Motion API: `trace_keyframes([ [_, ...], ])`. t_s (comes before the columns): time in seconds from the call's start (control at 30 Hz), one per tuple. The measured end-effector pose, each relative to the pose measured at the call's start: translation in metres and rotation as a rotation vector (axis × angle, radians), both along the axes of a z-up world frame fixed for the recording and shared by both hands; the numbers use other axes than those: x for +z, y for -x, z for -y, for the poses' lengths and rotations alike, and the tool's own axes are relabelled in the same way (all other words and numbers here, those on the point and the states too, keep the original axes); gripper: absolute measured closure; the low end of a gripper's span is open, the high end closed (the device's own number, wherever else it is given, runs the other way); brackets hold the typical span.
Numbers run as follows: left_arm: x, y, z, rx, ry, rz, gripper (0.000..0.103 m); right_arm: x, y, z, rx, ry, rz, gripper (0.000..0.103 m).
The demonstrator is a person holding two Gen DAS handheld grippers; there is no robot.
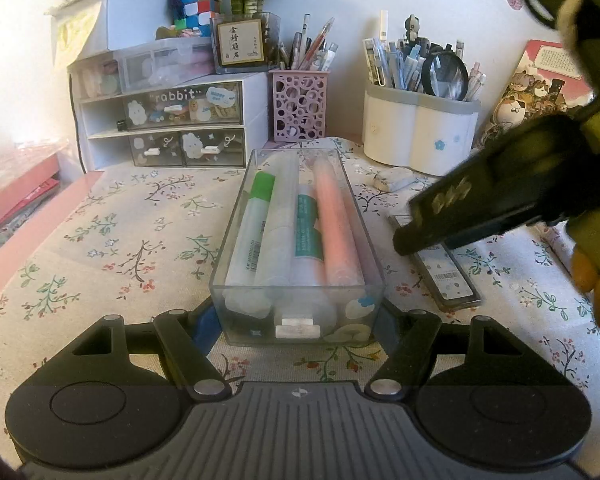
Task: Organize stationery
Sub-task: 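Grasp the white printed refill pack with the right gripper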
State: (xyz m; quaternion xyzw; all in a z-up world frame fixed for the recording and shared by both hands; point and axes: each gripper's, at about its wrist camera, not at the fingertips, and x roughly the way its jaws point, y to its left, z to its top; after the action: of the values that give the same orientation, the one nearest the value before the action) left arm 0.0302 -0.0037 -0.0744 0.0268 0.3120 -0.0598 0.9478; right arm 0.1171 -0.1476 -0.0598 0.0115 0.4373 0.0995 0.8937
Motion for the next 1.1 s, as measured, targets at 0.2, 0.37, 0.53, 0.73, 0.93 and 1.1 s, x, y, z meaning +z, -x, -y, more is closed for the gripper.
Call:
trace_keyframes([
  [0.2,0.000,0.000,0.000,0.000,0.000,0.000,0.031,-0.002,0.003,-0.010,0.013,0.051,0.019,0.073],
  [0.37,0.000,0.000,0.000,0.000,0.000,0.000,0.031,0.001,0.001,0.007,-0.054,-0.054,-0.006,0.074],
  [0.53,0.000,0.000,0.001,0.000,-0.001,0.000,0.031,0.003,0.000,0.018,-0.094,-0.178,-0.022,0.074],
  [0.73,0.000,0.000,0.000,0.000,0.000,0.000,0.031,0.016,-0.002,0.027,-0.134,-0.339,-0.024,0.074],
  [0.93,0.000,0.000,0.000,0.000,0.000,0.000,0.031,0.029,-0.005,0.020,-0.122,-0.494,-0.034,0.074],
  [1.1,0.000,0.000,0.000,0.000,0.000,0.001,0.031,0.037,-0.010,0.001,-0.103,-0.465,-0.023,0.073],
])
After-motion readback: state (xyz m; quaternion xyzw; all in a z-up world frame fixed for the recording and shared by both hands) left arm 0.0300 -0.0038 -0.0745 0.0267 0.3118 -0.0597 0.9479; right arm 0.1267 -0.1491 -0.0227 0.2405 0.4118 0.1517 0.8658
